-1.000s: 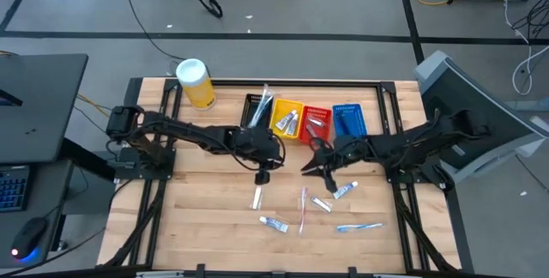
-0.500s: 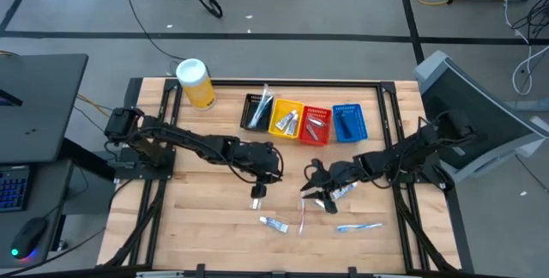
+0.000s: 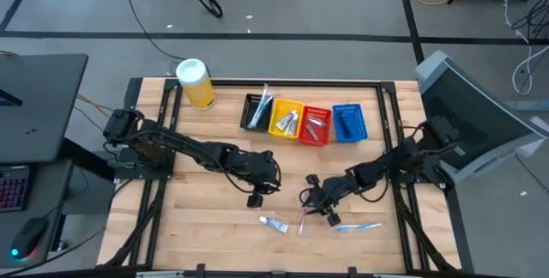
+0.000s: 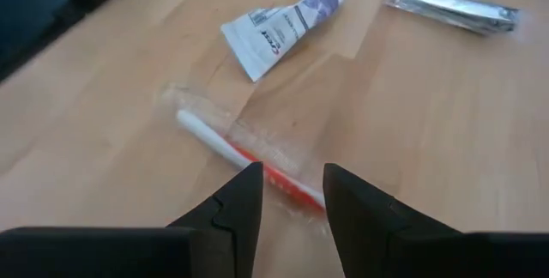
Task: Pick & Place Travel size toiletries
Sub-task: Put the red toothbrush into the black bin
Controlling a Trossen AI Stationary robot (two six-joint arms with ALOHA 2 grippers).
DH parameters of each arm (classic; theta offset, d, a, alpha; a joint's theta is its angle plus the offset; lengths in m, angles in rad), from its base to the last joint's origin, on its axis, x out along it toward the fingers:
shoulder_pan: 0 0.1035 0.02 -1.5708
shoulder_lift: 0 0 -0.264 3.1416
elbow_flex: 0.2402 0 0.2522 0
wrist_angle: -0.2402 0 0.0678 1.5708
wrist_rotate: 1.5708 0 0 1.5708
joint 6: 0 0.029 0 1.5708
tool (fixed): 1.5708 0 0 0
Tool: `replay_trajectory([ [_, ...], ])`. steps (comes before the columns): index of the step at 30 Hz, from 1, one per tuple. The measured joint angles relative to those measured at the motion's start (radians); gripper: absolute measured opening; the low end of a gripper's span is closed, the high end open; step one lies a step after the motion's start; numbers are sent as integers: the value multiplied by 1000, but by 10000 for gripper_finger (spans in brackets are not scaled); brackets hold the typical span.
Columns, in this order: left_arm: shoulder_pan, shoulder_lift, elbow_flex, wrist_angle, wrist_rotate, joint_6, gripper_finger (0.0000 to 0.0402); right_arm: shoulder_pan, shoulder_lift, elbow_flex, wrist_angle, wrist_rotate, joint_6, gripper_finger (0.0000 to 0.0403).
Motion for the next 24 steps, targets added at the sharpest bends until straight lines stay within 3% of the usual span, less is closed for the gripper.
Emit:
replay_trajectory([
  [7, 0, 0, 0, 0, -15, 0, 79, 0, 68, 108, -111, 50, -135, 135],
  [14, 0, 0, 0, -3, -26, -18, 79, -9, 75, 174, -263, 54, -157, 135],
  [24, 0, 0, 0, -3, -19, -17, 79, -40, 75, 203, -351, 53, -305, 134],
])
